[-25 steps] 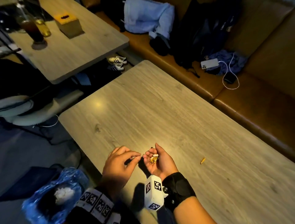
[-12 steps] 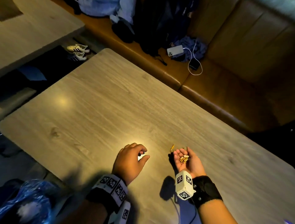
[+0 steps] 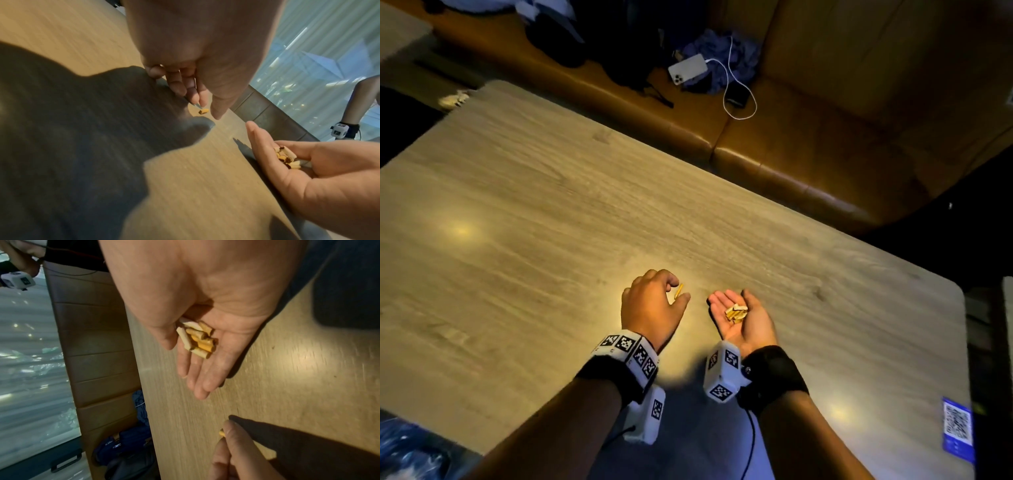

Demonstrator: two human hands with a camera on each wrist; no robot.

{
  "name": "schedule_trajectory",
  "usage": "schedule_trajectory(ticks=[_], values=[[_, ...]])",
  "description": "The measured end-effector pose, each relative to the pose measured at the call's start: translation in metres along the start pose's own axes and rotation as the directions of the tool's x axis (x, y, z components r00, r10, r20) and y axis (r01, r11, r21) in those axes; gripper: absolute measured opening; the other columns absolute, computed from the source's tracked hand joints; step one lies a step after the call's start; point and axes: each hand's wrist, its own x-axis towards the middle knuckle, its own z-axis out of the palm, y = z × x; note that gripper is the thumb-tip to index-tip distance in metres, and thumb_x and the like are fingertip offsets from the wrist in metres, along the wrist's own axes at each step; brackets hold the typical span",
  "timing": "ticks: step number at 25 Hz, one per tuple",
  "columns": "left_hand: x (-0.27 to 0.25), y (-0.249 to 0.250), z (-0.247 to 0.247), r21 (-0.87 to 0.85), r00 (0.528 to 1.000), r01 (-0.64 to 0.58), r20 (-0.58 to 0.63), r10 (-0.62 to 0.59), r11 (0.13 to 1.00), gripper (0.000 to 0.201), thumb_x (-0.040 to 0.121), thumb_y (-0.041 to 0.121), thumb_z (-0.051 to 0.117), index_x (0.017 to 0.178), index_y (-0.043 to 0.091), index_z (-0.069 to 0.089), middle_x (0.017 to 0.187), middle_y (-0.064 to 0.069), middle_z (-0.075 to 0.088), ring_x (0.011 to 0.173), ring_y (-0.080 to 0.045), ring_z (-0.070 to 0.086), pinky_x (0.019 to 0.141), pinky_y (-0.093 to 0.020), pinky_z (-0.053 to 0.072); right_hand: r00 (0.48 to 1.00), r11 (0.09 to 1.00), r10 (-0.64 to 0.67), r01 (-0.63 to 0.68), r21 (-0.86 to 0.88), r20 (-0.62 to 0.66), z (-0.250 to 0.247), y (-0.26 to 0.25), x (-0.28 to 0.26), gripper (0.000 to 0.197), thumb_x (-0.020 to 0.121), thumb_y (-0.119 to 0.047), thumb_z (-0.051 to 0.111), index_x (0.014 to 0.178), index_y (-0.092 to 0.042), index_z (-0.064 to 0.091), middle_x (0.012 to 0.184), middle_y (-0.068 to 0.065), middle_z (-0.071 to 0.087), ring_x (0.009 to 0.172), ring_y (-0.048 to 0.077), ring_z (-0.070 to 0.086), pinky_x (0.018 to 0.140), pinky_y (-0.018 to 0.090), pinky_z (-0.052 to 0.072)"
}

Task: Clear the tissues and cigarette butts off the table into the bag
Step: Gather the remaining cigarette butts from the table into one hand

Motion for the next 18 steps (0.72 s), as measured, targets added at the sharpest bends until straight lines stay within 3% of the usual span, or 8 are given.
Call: schedule_trajectory(ticks=[6,10,12,15,18], values=[[0.002,0.005,0.002,0.101,0.999,-0.001,0.039,-0.003,0.995,0.012,0.086,0.039,0.068,0.083,0.028,0.066,0.092,0.006,0.065,0.094,-0.022,0.061,0.084,-0.038,0.045,1.0,1.0,-0.021,0.021,0.004,0.013,-0.005,0.004,0.004,0.041,0.101,-0.035,0.046,0.1,0.004,0.062,0.086,0.02,0.075,0.082,0.031,0.075,0.062,0.031,0.061],[0.004,0.011,-0.008,-0.111,0.996,0.021,0.085,-0.012,0.994,0.013,0.085,0.033,0.071,0.076,0.025,0.065,0.08,0.008,0.063,0.08,-0.016,0.062,0.076,-0.036,0.051,0.999,0.999,-0.038,0.037,0.037,0.027,-0.007,0.003,0.003,0.043,0.101,-0.034,0.047,0.1,0.006,0.063,0.094,0.024,0.073,0.088,0.034,0.074,0.066,0.034,0.06],[0.0,0.023,-0.015,-0.191,0.993,-0.069,0.08,0.085,0.979,0.009,0.084,0.031,0.072,0.078,0.026,0.067,0.08,0.01,0.061,0.078,-0.01,0.06,0.074,-0.033,0.051,0.999,0.998,-0.044,0.043,0.043,0.026,-0.008,0.004,0.002,0.044,0.101,-0.034,0.048,0.1,0.007,0.063,0.098,0.026,0.072,0.088,0.034,0.074,0.066,0.034,0.06],[-0.016,0.045,-0.017,-0.177,0.956,-0.243,0.12,0.266,0.954,0.007,0.084,0.034,0.071,0.083,0.028,0.068,0.082,0.014,0.059,0.077,-0.004,0.058,0.071,-0.025,0.048,0.997,0.998,-0.063,0.062,0.03,0.048,-0.01,0.006,0.002,0.045,0.101,-0.035,0.046,0.101,0.007,0.063,0.095,0.024,0.069,0.088,0.031,0.071,0.071,0.036,0.058],[-0.031,0.06,-0.009,-0.1,0.916,-0.345,0.178,0.358,0.933,0.008,0.084,0.036,0.071,0.085,0.028,0.068,0.08,0.016,0.055,0.079,-0.006,0.056,0.077,-0.029,0.048,0.996,0.999,-0.027,0.024,0.042,0.081,-0.014,0.007,0.001,0.054,0.1,-0.044,0.043,0.106,0.007,0.062,0.086,0.02,0.067,0.076,0.026,0.067,0.082,0.035,0.054]])
